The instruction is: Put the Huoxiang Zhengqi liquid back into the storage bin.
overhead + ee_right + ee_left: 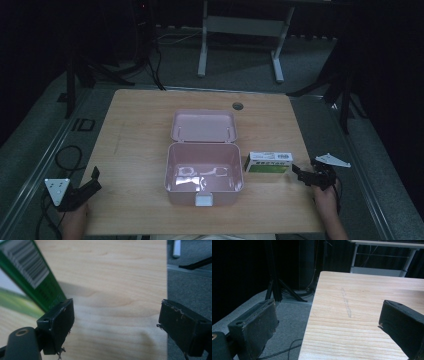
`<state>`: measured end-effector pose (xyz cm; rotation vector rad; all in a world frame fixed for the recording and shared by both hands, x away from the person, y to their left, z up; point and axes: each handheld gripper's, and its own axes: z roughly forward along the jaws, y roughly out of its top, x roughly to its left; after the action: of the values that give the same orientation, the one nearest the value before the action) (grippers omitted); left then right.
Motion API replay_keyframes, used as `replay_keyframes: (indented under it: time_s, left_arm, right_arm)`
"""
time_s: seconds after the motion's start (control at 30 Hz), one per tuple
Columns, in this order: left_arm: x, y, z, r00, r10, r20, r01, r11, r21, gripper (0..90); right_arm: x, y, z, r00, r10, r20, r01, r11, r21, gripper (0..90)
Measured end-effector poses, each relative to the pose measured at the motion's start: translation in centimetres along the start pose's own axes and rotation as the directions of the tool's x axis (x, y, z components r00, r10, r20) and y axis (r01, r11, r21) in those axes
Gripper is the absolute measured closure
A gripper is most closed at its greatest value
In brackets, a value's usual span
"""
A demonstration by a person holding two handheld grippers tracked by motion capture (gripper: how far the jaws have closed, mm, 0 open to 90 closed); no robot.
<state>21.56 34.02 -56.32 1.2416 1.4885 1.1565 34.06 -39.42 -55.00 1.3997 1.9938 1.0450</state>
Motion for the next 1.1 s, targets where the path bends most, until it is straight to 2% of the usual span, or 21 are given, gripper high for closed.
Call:
replay_keyframes:
  time_s: [0.17, 0.27, 0.37, 0.43, 0.53, 0.57, 0.63, 0.67, 0.8, 0.9, 1.0, 1.07, 1.1]
  left_arm:
    - [0.0, 0.0, 0.0, 1.0000, 0.000, -0.001, 0.000, 1.0000, 0.001, 2.1]
    - [0.0, 0.0, 0.0, 1.0000, -0.002, 0.000, 0.002, 1.0000, 0.001, 2.1]
    - [0.0, 0.0, 0.0, 1.0000, 0.000, 0.001, 0.000, 1.0000, 0.002, 2.1]
    - [0.0, 0.0, 0.0, 1.0000, -0.001, 0.000, 0.001, 1.0000, 0.001, 2.1]
    - [0.0, 0.0, 0.0, 1.0000, 0.001, -0.001, -0.001, 1.0000, 0.005, 2.1]
    - [0.0, 0.0, 0.1, 1.0000, 0.001, 0.000, -0.001, 1.0000, 0.006, 2.1]
    - [0.0, 0.0, 0.1, 1.0000, 0.002, -0.001, -0.002, 0.9999, 0.010, 2.1]
    - [0.1, 0.0, 0.1, 1.0000, 0.002, -0.001, -0.002, 0.9999, 0.011, 2.1]
    - [0.1, 0.0, 0.1, 1.0000, -0.002, -0.001, 0.002, 0.9999, 0.012, 2.1]
    - [0.0, 0.0, 0.1, 1.0000, 0.002, -0.001, -0.002, 0.9999, 0.013, 2.1]
    - [0.1, 0.0, 0.1, 1.0000, 0.000, 0.000, 0.000, 0.9999, 0.014, 2.1]
    - [0.1, 0.0, 0.1, 1.0000, -0.002, 0.000, 0.002, 0.9999, 0.014, 2.1]
    - [0.1, 0.0, 0.1, 1.0000, -0.003, 0.002, 0.003, 0.9999, 0.014, 2.1]
  right_arm:
    - [0.1, 0.3, 0.0, 0.9991, -0.019, -0.038, 0.021, 0.998, 0.052, 12.7]
    - [0.2, 0.5, -0.2, 0.9973, -0.049, -0.054, 0.053, 0.995, 0.081, 12.7]
    - [0.3, 0.7, -0.4, 0.9946, -0.076, -0.070, 0.084, 0.990, 0.117, 12.7]
    - [0.4, 0.8, -0.5, 0.9911, -0.100, -0.087, 0.113, 0.981, 0.155, 12.4]
    - [0.5, 0.9, -0.7, 0.9804, -0.152, -0.125, 0.176, 0.962, 0.210, 12.4]
    - [0.5, 1.0, -0.7, 0.9777, -0.164, -0.131, 0.191, 0.955, 0.226, 12.4]
    - [0.5, 1.1, -0.9, 0.9685, -0.174, -0.178, 0.216, 0.944, 0.251, 11.8]
    - [0.5, 1.1, -1.0, 0.9651, -0.183, -0.187, 0.229, 0.937, 0.264, 11.8]
    - [0.8, 1.5, -1.3, 0.9395, -0.216, -0.266, 0.294, 0.907, 0.302, 11.8]
    - [1.1, 1.8, -1.4, 0.9163, -0.243, -0.319, 0.349, 0.875, 0.335, 11.8]
    - [1.4, 2.0, -1.4, 0.8965, -0.269, -0.352, 0.395, 0.846, 0.359, 11.8]
    - [1.7, 2.2, -1.5, 0.8859, -0.292, -0.360, 0.422, 0.830, 0.364, 11.8]
    - [1.8, 2.3, -1.5, 0.8773, -0.296, -0.378, 0.435, 0.822, 0.367, 11.8]
